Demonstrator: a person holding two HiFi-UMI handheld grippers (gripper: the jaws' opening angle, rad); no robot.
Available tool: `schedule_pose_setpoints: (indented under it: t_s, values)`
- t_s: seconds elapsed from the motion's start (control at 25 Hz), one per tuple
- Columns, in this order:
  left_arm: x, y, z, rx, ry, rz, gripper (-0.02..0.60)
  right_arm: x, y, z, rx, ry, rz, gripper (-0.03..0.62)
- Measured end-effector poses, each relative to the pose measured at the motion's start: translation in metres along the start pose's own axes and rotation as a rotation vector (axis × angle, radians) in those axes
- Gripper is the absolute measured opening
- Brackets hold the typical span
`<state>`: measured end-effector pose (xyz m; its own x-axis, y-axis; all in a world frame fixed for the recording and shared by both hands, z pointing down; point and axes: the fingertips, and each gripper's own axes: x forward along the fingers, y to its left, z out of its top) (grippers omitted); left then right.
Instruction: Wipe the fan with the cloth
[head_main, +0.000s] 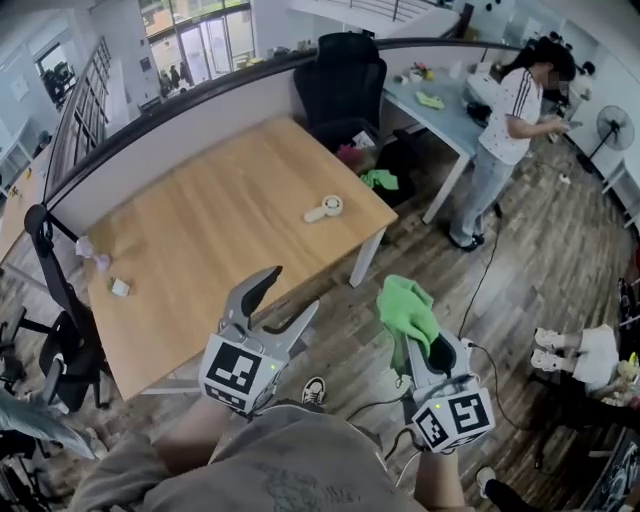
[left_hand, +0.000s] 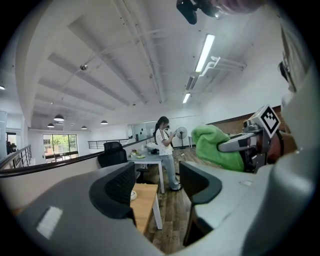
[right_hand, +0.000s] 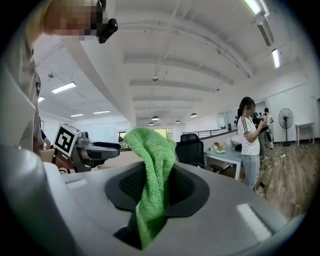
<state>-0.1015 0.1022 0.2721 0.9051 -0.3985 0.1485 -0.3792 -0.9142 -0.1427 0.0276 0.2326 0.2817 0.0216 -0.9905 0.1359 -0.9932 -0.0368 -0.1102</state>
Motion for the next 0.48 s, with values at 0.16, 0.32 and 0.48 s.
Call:
schedule_pose_setpoints:
  t_s: [0.16, 0.32, 0.48]
  values:
    - [0.017, 0.024, -0.003, -0.012, 0.009, 0.008, 0.279, 0.031, -0.005, 0.007, -0.001, 0.01, 0.01, 0.097]
    - [0.028, 0.041, -0.009, -0.029, 0.014, 0.02, 0.279, 0.051, -0.007, 0.005, -0.011, 0.034, 0.024, 0.097]
    - [0.044, 0.05, -0.015, -0.037, 0.024, 0.034, 0.279, 0.066, -0.023, -0.001, -0.004, 0.05, 0.027, 0.097]
